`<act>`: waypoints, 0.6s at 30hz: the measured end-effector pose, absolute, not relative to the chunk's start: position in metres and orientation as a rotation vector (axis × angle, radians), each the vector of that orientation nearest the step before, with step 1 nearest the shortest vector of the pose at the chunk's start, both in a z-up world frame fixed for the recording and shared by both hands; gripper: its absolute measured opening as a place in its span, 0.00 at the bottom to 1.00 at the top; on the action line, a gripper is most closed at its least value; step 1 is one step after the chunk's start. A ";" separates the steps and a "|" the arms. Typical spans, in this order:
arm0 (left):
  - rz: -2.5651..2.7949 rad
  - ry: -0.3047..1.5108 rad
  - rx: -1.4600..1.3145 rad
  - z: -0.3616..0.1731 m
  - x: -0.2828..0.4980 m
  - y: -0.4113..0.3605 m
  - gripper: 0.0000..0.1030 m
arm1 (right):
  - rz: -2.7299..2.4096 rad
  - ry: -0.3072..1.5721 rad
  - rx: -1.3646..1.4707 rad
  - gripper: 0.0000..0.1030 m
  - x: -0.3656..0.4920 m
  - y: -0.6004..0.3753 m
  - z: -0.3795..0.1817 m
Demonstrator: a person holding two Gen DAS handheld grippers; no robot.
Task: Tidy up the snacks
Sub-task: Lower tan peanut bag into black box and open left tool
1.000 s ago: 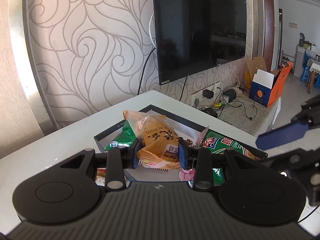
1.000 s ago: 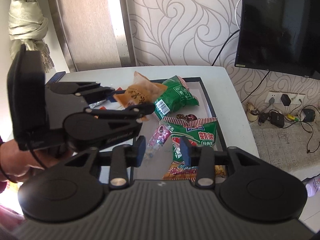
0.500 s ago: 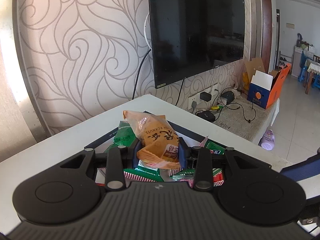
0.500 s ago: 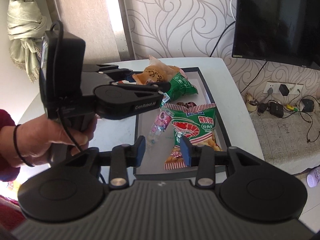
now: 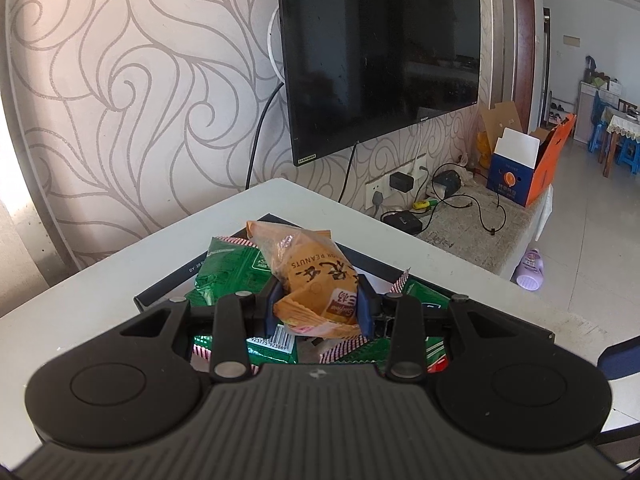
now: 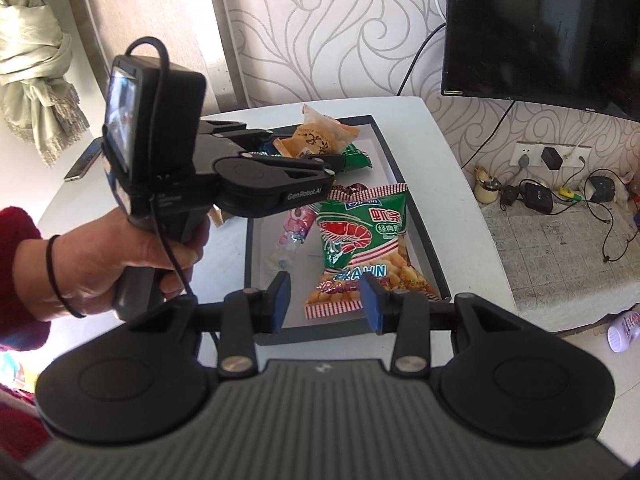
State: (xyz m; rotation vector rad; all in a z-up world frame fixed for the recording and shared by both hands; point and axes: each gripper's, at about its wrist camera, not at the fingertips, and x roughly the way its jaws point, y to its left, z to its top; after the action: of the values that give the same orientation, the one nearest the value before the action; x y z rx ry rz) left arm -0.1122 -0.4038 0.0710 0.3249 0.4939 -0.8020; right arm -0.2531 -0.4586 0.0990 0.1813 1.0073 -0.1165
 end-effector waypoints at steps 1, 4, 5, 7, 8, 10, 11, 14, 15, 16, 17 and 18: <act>-0.801 0.496 0.328 0.069 -0.111 -0.405 0.41 | -0.117 1.009 0.181 0.39 -0.253 -0.458 0.099; -0.802 0.511 0.325 0.064 -0.107 -0.407 0.41 | -0.116 1.017 0.181 0.40 -0.253 -0.458 0.098; -0.800 0.514 0.324 0.062 -0.106 -0.407 0.41 | -0.115 1.020 0.181 0.40 -0.253 -0.457 0.097; -0.807 0.520 0.320 0.060 -0.104 -0.407 0.41 | -0.115 1.023 0.181 0.40 -0.253 -0.457 0.097; -0.811 0.520 0.322 0.059 -0.104 -0.407 0.41 | -0.115 1.025 0.182 0.40 -0.253 -0.457 0.097; -0.807 0.516 0.333 0.058 -0.105 -0.408 0.41 | -0.116 1.027 0.184 0.40 -0.254 -0.457 0.096; -0.805 0.517 0.335 0.057 -0.105 -0.408 0.42 | -0.116 1.029 0.185 0.40 -0.254 -0.457 0.096; -0.802 0.516 0.339 0.057 -0.106 -0.409 0.44 | -0.113 1.030 0.187 0.40 -0.254 -0.456 0.096; -0.802 0.514 0.341 0.057 -0.106 -0.409 0.45 | -0.114 1.030 0.187 0.40 -0.253 -0.456 0.096; -0.803 0.510 0.342 0.058 -0.106 -0.409 0.45 | -0.115 1.030 0.187 0.40 -0.253 -0.456 0.096; -0.806 0.506 0.344 0.058 -0.107 -0.409 0.45 | -0.115 1.030 0.189 0.40 -0.254 -0.456 0.096; -0.808 0.505 0.346 0.059 -0.108 -0.408 0.45 | -0.116 1.029 0.190 0.40 -0.254 -0.456 0.096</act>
State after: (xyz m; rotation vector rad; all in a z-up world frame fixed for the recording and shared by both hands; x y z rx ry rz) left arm -0.1079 -0.4085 0.0587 0.3459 0.5047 -0.8083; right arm -0.2538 -0.4556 0.0958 0.1898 1.0292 -0.1158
